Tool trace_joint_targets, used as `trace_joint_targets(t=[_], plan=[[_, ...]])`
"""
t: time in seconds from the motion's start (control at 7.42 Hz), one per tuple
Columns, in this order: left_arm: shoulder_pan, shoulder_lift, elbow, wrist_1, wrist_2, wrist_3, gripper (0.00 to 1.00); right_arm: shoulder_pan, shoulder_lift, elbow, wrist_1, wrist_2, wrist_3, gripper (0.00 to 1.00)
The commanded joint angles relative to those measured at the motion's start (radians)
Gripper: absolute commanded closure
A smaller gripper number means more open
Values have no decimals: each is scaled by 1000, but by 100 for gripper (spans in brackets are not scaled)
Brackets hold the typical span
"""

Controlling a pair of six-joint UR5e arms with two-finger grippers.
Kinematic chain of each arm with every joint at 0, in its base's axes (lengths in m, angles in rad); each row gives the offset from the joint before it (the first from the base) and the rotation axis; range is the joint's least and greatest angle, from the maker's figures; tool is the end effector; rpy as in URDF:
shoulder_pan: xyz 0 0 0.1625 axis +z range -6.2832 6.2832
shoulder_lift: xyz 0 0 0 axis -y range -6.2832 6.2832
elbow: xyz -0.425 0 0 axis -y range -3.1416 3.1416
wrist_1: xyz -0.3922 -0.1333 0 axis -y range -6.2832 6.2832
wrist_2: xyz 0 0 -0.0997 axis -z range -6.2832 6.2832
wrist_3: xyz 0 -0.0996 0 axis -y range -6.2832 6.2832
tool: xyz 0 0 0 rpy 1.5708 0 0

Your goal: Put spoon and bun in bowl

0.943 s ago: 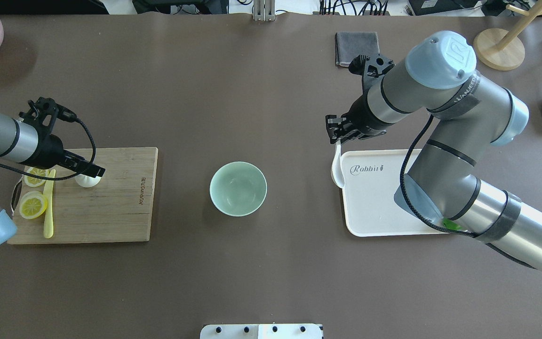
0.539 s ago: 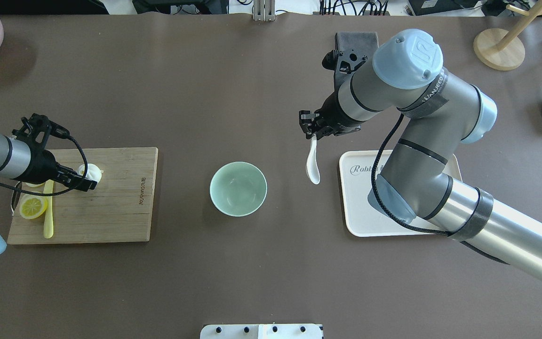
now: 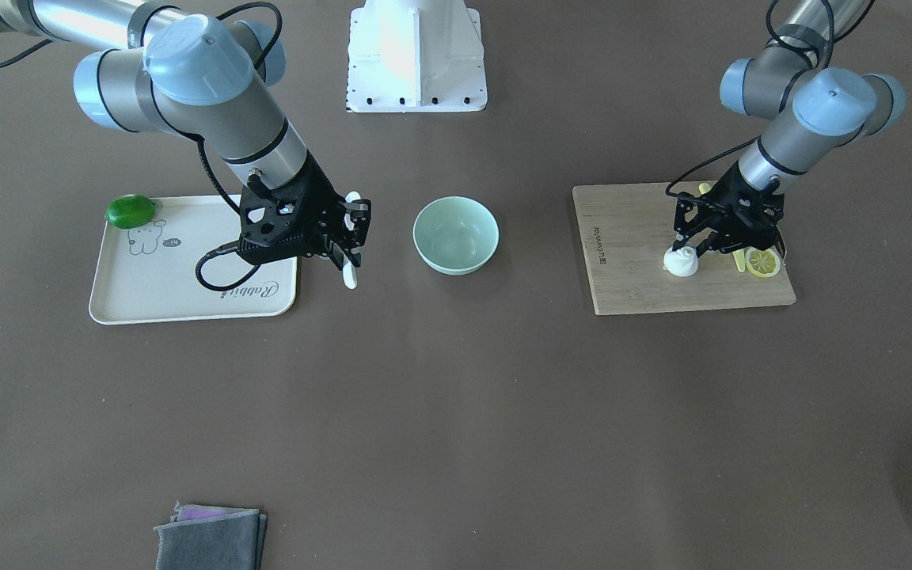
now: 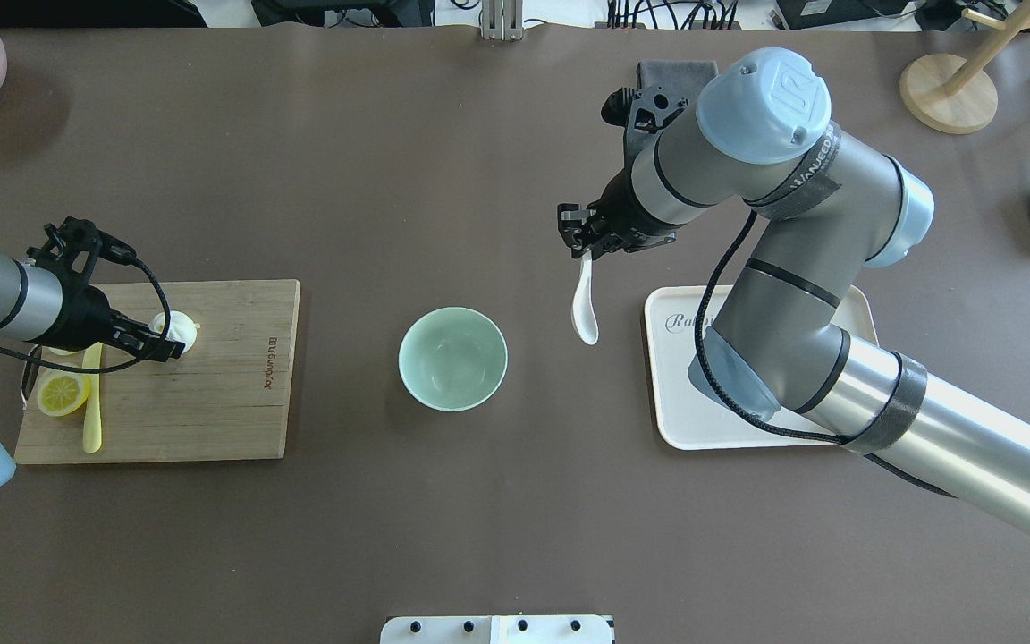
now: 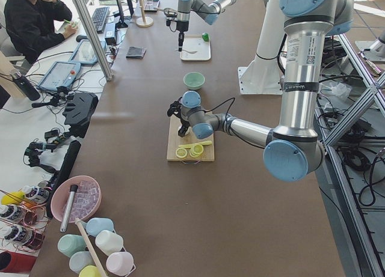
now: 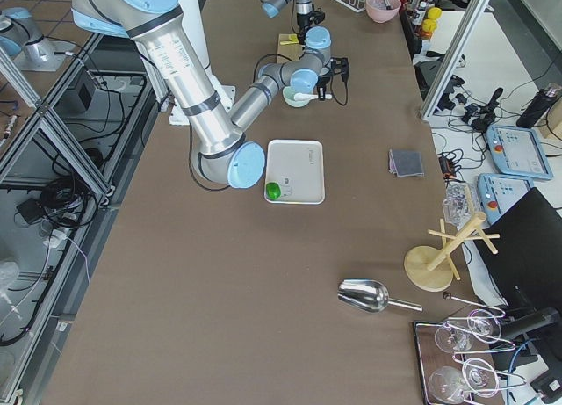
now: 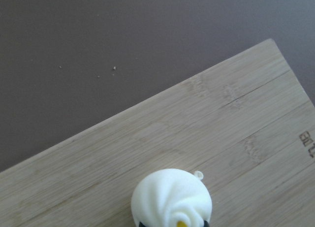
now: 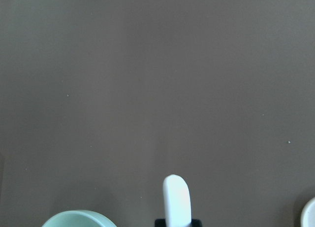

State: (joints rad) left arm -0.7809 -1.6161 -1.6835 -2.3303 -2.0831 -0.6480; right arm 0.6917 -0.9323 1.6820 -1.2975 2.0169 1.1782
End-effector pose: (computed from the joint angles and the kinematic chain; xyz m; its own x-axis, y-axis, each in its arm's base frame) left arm 0.3213 -0.4374 0.4989 0.5293 0.4538 -0.7168 -0.1407 0.8802 0.4533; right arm -0.4576 -0.4963 0.1982 0.4822 -0.0488 0.8747 -0.1161 0.9861 0.1190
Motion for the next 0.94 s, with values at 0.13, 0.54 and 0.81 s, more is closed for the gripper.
trace_joint_targets(t=[0.13,0.54,0.81], plan=[[-23,-76,-4,15,-8,-2,100,-66,101,-63,3,-84,98,100],[-82,-174,-5,79,-85,-44,100,-162,144,-97,12,-223,185,100],[-118,-212,-8,134,-147,-44,100,-234,155,-107,14,-332,211,100]])
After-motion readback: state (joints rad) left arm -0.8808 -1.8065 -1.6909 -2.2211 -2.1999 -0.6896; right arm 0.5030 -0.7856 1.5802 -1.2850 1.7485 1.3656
